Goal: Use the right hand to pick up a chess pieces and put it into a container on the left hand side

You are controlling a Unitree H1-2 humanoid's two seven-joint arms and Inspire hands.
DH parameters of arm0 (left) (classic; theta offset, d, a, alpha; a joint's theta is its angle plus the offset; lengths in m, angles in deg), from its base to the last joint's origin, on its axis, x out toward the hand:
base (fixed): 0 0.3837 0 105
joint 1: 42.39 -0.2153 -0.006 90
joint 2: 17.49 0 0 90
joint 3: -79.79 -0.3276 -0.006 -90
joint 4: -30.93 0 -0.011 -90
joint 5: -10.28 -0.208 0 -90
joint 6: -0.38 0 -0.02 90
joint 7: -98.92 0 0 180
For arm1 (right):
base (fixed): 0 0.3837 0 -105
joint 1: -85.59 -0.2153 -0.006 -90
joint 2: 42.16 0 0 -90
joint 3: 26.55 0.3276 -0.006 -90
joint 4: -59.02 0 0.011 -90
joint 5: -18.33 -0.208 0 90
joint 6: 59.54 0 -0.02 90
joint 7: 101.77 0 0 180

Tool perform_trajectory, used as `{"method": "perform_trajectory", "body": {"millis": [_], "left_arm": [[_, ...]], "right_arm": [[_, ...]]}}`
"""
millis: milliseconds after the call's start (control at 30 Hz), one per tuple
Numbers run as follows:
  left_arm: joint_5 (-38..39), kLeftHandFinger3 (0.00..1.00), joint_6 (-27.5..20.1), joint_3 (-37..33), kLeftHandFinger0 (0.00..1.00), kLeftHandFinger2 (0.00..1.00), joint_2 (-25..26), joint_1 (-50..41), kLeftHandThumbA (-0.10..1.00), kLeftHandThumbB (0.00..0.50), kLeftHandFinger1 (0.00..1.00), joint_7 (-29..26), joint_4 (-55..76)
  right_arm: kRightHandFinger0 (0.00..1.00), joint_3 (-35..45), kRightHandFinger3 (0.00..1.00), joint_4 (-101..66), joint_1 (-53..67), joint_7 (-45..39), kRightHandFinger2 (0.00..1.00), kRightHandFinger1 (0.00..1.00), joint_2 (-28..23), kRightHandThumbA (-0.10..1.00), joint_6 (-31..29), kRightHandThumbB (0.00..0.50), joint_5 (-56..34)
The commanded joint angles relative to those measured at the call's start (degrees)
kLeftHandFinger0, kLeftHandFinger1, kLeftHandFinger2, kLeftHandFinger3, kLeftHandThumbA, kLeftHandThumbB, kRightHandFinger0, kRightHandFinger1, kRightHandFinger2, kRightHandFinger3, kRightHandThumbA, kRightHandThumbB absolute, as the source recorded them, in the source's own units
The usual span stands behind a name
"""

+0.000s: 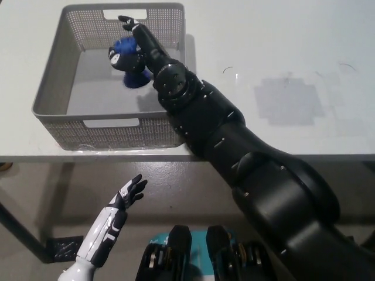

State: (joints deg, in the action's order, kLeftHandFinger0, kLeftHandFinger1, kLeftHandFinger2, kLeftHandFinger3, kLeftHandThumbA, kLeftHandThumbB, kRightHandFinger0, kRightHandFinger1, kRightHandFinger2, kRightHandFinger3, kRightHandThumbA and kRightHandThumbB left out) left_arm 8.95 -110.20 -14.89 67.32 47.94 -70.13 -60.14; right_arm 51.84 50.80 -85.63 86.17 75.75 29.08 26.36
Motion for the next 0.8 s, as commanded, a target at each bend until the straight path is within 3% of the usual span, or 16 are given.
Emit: {"method": "perform_trajectory", "body": {"millis": [0,100,267,367,467,600,667,767], "left_arm": [[-0.56,1.00,-0.83,0.03,1.00,1.00,1.11,1.10,1.00,0.487,1.00,0.32,0.45],[-0.45,1.00,-0.99,-0.04,1.00,1.00,1.10,1.20,1.00,0.488,1.00,0.41,0.34],[0.69,1.00,-1.13,-0.16,1.00,1.00,0.93,1.05,1.00,0.497,1.00,0.77,-0.08],[0.86,1.00,-1.63,-0.14,1.00,1.00,0.90,0.97,1.00,0.496,1.00,0.78,-0.35],[1.42,1.00,-1.35,-0.12,1.00,1.00,0.85,1.25,1.00,0.483,1.00,0.94,-0.59],[-0.07,1.00,-1.15,-0.20,1.00,1.00,1.23,1.09,1.00,0.499,1.00,0.65,-0.39],[-1.18,1.00,-0.98,-0.17,1.00,1.00,1.21,1.03,1.00,0.500,1.00,0.20,-0.45],[-0.71,1.00,-0.90,-0.40,1.00,1.00,1.22,0.73,1.00,0.500,1.00,0.61,-0.58]], "right_arm": [[1.00,-1.81,1.00,-1.42,-3.44,-4.74,1.00,1.00,-0.94,0.86,2.85,0.444,2.22],[1.00,-1.54,1.00,-2.26,-3.65,-5.48,1.00,1.00,-1.59,0.99,2.38,0.493,1.63],[1.00,-0.08,1.00,-4.19,-4.43,-4.51,1.00,1.00,-2.80,1.00,-0.91,0.500,0.81],[1.00,1.00,1.00,-6.46,-5.51,-4.36,1.00,1.00,-3.96,1.00,-3.27,0.474,0.35],[1.00,0.88,1.00,-11.36,-6.98,-2.61,1.00,1.00,-6.05,1.00,-2.91,0.499,1.75],[1.00,2.60,1.00,-21.98,-6.50,-3.86,1.00,1.00,-9.40,1.00,-1.22,0.479,0.92],[1.00,3.41,1.00,-31.27,-4.89,-5.56,1.00,1.00,-11.70,1.00,2.77,0.499,0.65],[1.00,4.91,1.00,-47.83,-0.17,-7.32,1.00,1.00,-15.32,1.00,8.30,0.463,0.21]]}}
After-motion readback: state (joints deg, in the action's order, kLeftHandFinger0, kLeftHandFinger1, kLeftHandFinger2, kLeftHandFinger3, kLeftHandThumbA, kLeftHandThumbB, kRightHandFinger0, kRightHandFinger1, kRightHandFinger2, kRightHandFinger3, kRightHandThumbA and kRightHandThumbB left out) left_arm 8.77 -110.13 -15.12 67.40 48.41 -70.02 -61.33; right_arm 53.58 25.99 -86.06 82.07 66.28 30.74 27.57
